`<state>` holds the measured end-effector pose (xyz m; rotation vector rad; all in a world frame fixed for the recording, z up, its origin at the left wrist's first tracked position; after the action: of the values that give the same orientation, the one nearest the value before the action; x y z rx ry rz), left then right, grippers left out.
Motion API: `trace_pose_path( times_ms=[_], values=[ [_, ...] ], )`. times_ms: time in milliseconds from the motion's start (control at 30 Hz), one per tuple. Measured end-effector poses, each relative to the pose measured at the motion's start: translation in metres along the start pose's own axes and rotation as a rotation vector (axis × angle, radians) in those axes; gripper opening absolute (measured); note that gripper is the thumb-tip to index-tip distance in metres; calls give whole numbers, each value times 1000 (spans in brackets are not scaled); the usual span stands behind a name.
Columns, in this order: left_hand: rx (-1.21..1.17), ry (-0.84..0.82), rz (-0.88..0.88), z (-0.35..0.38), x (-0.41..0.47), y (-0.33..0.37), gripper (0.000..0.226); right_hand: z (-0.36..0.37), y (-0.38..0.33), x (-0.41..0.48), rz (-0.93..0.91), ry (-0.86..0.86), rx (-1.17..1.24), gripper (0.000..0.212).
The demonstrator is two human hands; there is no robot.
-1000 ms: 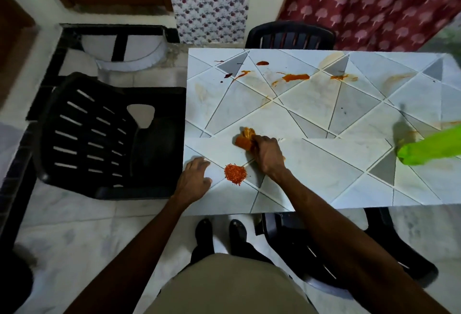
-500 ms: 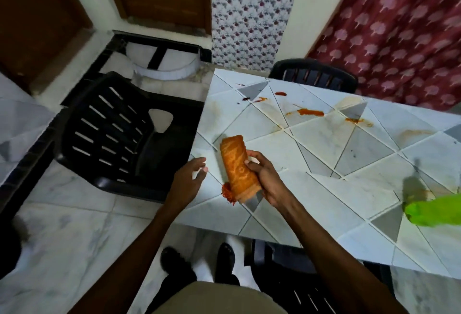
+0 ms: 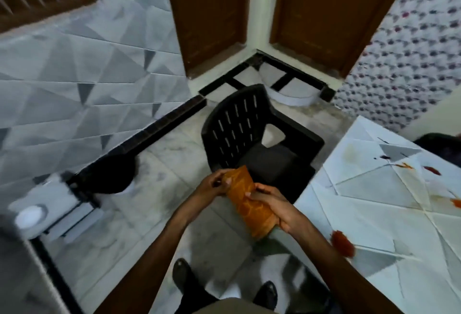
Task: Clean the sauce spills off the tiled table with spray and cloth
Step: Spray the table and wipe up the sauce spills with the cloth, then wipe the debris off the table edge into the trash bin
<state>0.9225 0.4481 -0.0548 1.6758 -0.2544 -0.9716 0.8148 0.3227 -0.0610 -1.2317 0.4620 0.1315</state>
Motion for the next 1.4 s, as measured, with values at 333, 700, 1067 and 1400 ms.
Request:
trace_pose_path(
  times_ms=[333,700,1067,1400],
  values=[
    [-136,353,15,-268,-46,-32,70,229,-11,155,-84,-226,-380,34],
    [-350,684,-111,-506,-34,-85,31,451,-33,340,-345,-462,-899,22],
    [-604,851,-497,-696,77,-203,26,571,74,577,-160,-545,-991,39],
    [-932,738,-721,-779,236,-440,14,585,361,769,506,-396,-667,33]
  ],
)
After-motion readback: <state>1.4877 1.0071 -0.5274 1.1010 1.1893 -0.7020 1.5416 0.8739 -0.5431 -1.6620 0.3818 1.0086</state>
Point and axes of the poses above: each hand's wrist, its own x-axis towards the middle knuckle, its own z-axis out of the palm, y = z × x, the point moved 9 cm from there along x, towards the middle knuckle, and after that the axes turned 11 degrees about -z, right-handed, at the moved point
